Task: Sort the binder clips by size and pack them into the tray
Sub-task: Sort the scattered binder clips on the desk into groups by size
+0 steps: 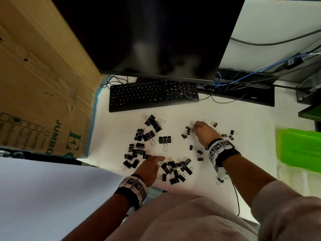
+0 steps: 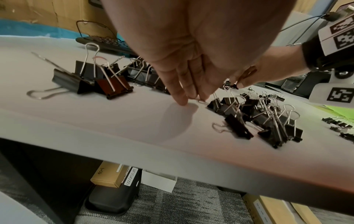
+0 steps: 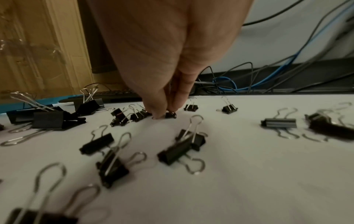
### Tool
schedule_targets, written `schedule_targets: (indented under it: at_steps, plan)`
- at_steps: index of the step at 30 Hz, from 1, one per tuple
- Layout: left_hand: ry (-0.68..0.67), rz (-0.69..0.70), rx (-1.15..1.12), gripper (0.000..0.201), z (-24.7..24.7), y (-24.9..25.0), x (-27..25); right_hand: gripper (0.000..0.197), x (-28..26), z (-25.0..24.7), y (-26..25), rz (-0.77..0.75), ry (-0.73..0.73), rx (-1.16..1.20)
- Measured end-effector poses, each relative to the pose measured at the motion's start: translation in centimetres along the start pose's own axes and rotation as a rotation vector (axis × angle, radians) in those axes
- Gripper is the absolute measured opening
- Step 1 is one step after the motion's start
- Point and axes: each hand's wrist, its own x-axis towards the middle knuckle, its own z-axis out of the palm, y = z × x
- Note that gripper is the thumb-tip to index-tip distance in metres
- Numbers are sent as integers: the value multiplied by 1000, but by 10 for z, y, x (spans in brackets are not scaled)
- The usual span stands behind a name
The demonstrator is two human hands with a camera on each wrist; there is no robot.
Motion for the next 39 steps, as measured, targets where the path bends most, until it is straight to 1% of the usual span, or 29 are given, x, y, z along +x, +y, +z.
schedule_targets:
  at_steps: [2,4,5,6,7,8,10,11,12,13,15,17,19,20,22,23,25,27,29,31,33,34,36,39]
  plan:
    - [4,-5,-19,38,0,-2,-1,40,-2,2,4,41,26,27]
    - [25,0,-32,38,0,-1,-1,34,-8,-2,3,62,107,58]
    - [37,10,-30,37,0,0,-1,31,-13,-5,-2,41,163,95]
    - [48,21,-29,38,1,1,-1,27,-19,-8,-10,-20,203,138]
    - [56,35,-28,38,1,3,-1,23,-25,-8,-21,-105,204,184]
    - [59,48,-26,39,1,4,0,21,-33,-7,-32,-203,156,220]
    - [49,58,-15,40,1,6,2,24,-45,1,-55,-360,-15,219]
    - [44,56,-12,40,0,6,4,26,-49,7,-61,-395,-83,223]
    - [39,52,-15,40,0,7,5,29,-51,11,-64,-397,-123,249]
    - [33,49,-16,40,-1,6,6,31,-52,14,-62,-374,-141,288]
    - [14,55,1,40,-2,6,6,33,-57,11,-52,-285,-113,355]
    - [-7,64,20,38,-3,5,5,33,-68,4,-28,-152,12,403]
    - [-18,78,38,38,-3,8,2,30,-89,-1,4,14,180,462]
    - [-11,93,45,38,-3,11,1,27,-102,-2,20,102,231,481]
    - [20,141,47,38,-6,21,-1,21,-131,-1,47,260,246,519]
    - [29,172,42,37,-8,27,-2,21,-145,1,56,312,238,536]
    - [34,241,38,37,-11,45,2,33,-171,6,69,376,215,524]
    - [39,276,20,36,-15,64,14,56,-188,14,77,396,131,455]
    - [65,271,-9,36,-20,81,32,79,-197,23,76,411,7,454]
    - [100,263,-6,41,-23,96,57,89,-200,33,68,404,-81,491]
    - [96,228,28,48,-23,107,83,90,-198,41,55,377,-104,510]
    - [68,187,51,53,-23,112,95,89,-195,45,49,358,-102,515]
    - [-44,92,146,70,-18,119,114,81,-188,51,34,308,-98,506]
    - [-220,-14,328,103,-7,124,131,60,-173,56,22,251,-91,438]
